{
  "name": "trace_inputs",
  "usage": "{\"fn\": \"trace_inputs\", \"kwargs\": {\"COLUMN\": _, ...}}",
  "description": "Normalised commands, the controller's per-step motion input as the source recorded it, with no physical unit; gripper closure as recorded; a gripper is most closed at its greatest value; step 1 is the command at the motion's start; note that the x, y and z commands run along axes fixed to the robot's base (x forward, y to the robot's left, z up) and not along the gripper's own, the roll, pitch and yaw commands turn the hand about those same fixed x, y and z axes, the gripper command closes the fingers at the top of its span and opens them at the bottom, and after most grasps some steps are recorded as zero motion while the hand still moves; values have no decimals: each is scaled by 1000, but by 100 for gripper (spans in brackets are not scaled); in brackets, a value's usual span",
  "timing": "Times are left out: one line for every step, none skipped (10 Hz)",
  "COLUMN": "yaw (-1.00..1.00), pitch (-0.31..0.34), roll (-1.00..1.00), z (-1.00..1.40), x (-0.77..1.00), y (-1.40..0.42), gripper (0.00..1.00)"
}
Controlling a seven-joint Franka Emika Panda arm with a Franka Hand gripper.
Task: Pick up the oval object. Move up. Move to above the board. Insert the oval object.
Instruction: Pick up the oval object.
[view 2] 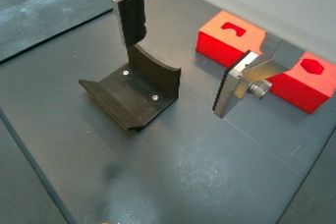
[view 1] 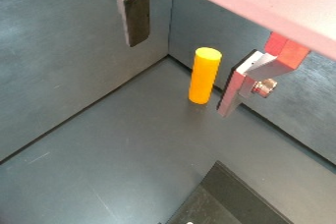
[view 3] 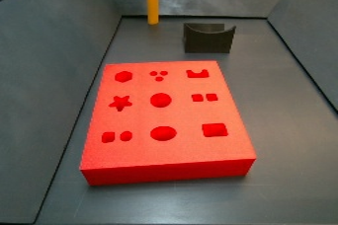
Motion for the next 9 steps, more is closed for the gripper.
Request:
{"fn": "trace_inputs", "kwargs": {"yaw": 0, "pitch": 0, "roll": 0, "z": 0, "x": 0, "y": -23, "gripper": 0}}
{"fn": "trace_inputs", "kwargs": {"yaw": -114, "pitch": 10, "roll": 0, "z": 0, "x": 29, "y": 0, "gripper": 0}}
{"fn": "trace_inputs", "kwargs": {"yaw": -480, "pitch": 0, "roll": -39, "z": 140, "x": 0, "y": 446, "gripper": 0}}
{"fn": "trace_inputs", "kwargs": {"yaw": -709, "pitch": 0, "roll": 0, "z": 146, "x": -23, "y": 217, "gripper": 0}}
{"fn": "trace_inputs", "kwargs": {"yaw": -791, "pitch": -34, "roll": 0, "z": 274, "x": -57, "y": 126, "gripper": 0}}
{"fn": "trace_inputs", "kwargs": {"yaw": -800, "pitch": -30, "roll": 0, "z": 277, "x": -51, "y": 114, "gripper": 0}}
{"fn": "trace_inputs", "kwargs": {"yaw": -817, "pitch": -46, "roll": 0, "z": 257, "x": -137, "y": 71, "gripper": 0}}
{"fn": "trace_inputs", "kwargs": {"yaw": -303, "pitch": -81, "roll": -3, "z": 0, "x": -311, "y": 0, "gripper": 0}}
{"fn": "trace_inputs", "kwargs": {"yaw": 0, "pitch": 0, "roll": 0, "z": 0, "x": -57, "y": 0, "gripper": 0}}
